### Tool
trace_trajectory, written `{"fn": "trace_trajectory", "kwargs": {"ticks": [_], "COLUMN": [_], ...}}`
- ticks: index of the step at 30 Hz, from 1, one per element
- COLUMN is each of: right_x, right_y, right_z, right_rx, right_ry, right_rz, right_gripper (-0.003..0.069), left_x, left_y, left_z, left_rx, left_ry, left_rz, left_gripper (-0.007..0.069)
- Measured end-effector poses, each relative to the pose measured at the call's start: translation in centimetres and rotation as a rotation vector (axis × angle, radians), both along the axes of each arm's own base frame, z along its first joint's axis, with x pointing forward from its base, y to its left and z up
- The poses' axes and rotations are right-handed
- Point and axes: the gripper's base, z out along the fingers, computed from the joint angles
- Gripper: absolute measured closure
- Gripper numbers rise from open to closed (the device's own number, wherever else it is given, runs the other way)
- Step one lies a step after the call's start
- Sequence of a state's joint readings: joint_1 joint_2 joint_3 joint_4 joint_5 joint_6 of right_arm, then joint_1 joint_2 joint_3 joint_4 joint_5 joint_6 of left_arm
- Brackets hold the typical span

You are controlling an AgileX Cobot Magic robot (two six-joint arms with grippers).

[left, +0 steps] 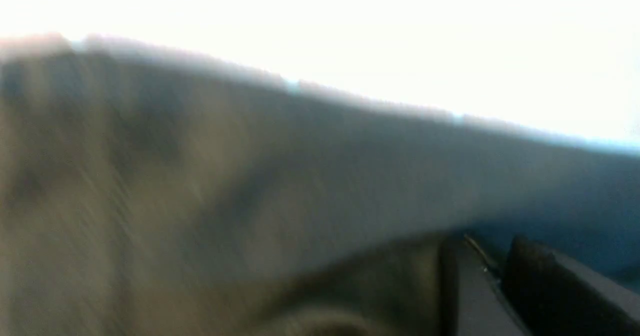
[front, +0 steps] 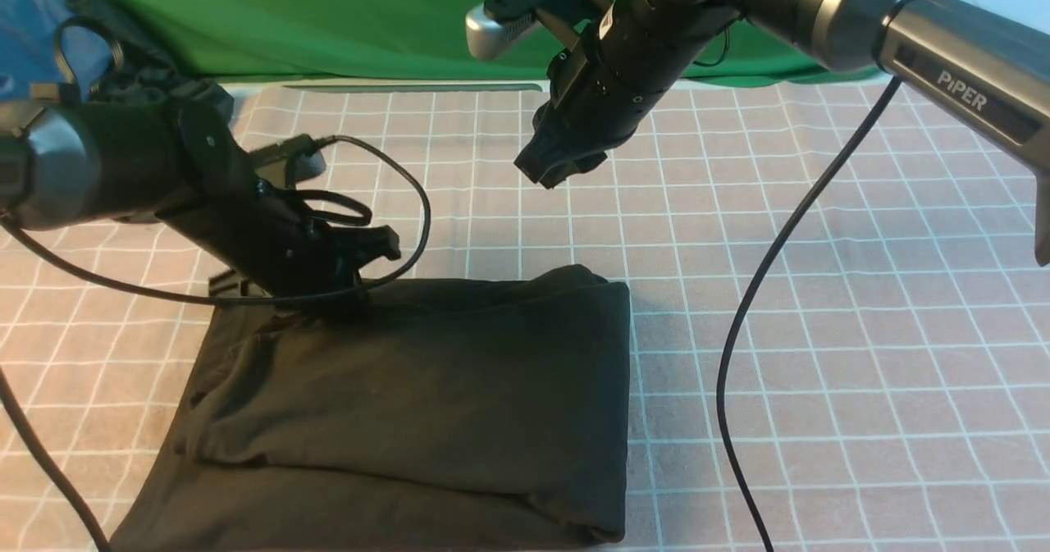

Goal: Fold a long-sleeved shirt over a pink coffee tablecloth.

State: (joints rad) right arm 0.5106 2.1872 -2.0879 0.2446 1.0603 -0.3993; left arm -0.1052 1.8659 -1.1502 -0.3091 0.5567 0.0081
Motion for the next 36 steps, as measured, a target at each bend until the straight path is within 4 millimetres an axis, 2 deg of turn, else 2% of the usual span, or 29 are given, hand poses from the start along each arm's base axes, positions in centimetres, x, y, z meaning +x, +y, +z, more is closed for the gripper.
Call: {"fn": "trace_trajectory", "kwargs": {"ticks": [6,11,15,19,23,30,36], "right_x": [0.0,-0.1,-0.4,-0.4,-0.5,-0.5,-0.5], "right_y": [0.1,0.1,0.0,0.0,0.1,0.2,0.2], "right_z": [0.0,0.0,-0.1,-0.1,-0.1,-0.1,-0.1], "right_rx": [0.015,0.015,-0.002,-0.008,-0.003,0.007,0.010], "right_ry": [0.005,0.008,0.035,0.040,0.043,0.049,0.042], "right_rz": [-0.003,-0.002,0.022,0.035,0.035,0.039,0.040], "right_gripper": [0.0515,0.0515,0.0515,0.0515,0.0515,0.0515,0.0515], "left_x": [1.0,1.5,0.5,-0.9,-0.8,-0.1,1.2], "left_y": [0.3,0.1,0.2,0.4,0.6,0.5,0.4], "left_z": [0.5,2.2,5.3,6.6,5.7,2.1,0.2], "left_rx": [0.036,0.033,0.048,0.063,0.088,0.100,0.096], "left_ry": [-0.112,-0.083,-0.018,0.054,0.094,0.202,0.149], "left_rz": [0.003,-0.024,-0.039,-0.053,-0.051,-0.060,-0.044], "left_gripper": [0.0463,0.0463,0.0463,0.0463,0.0463,0.0463,0.0463]}}
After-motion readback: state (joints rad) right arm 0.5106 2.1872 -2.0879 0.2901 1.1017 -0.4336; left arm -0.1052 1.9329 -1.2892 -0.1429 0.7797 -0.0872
